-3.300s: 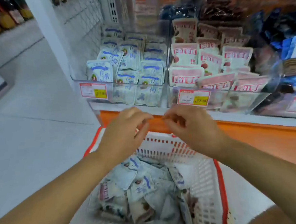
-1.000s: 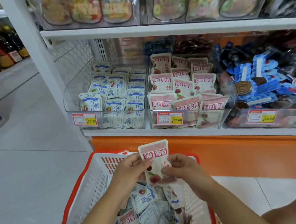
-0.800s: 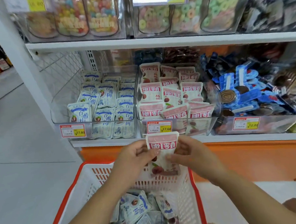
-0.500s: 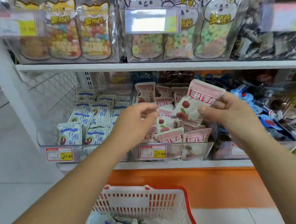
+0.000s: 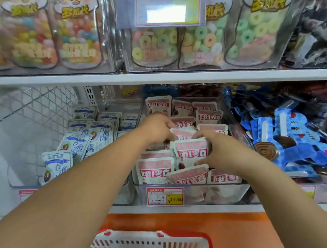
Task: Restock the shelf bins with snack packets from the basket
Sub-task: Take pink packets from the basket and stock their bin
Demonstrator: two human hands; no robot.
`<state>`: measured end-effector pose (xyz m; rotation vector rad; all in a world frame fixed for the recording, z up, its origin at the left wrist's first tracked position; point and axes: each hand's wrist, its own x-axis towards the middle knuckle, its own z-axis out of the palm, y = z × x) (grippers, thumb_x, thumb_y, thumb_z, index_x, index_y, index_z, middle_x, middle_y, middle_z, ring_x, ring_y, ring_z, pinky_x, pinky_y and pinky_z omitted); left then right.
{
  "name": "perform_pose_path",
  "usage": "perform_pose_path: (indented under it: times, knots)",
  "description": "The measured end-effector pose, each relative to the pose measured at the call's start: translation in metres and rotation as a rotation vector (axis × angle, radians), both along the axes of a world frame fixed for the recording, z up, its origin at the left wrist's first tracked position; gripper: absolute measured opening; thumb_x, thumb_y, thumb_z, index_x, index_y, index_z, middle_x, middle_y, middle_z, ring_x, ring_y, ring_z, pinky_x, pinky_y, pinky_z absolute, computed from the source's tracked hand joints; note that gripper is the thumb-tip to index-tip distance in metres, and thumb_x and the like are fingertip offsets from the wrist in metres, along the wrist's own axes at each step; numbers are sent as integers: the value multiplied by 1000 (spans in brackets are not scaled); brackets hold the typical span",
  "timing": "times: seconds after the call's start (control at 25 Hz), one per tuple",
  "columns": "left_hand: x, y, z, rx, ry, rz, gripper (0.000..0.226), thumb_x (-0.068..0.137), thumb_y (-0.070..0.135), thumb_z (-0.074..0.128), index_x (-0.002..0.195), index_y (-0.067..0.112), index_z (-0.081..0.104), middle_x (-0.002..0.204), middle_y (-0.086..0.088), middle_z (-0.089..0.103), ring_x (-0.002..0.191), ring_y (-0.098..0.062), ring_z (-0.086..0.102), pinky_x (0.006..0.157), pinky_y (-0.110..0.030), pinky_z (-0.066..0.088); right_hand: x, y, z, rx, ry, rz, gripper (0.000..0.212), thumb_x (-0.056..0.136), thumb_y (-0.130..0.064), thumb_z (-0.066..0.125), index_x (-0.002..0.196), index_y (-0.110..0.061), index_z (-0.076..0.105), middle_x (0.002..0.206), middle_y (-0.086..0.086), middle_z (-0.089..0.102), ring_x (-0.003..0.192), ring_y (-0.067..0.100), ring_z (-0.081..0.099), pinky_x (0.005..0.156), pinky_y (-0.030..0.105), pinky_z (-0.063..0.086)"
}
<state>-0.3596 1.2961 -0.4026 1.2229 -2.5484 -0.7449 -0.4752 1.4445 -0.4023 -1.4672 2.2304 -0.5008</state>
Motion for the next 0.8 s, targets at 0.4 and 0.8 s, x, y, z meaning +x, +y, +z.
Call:
perform_pose_path:
  times: [0.4, 0.8]
  knots:
    - [3, -1, -6, -21, 120, 63, 36, 81, 20, 76, 115, 19, 65, 106, -1, 66, 93, -16, 60, 81, -27, 49, -2, -14, -10, 164, 272, -111, 71, 78, -69, 62, 135, -31, 44, 128, -3, 59, 110, 23, 59, 82, 36, 48]
    - [63, 60, 6, -224, 345, 1, 40, 92, 18, 62, 129, 32, 57, 124, 10, 56, 105, -1, 57, 91, -19, 46, 3, 4, 0, -99, -15, -202, 45, 77, -51, 75, 106, -25, 52, 87, -7, 63, 75, 13, 64, 73, 35, 55]
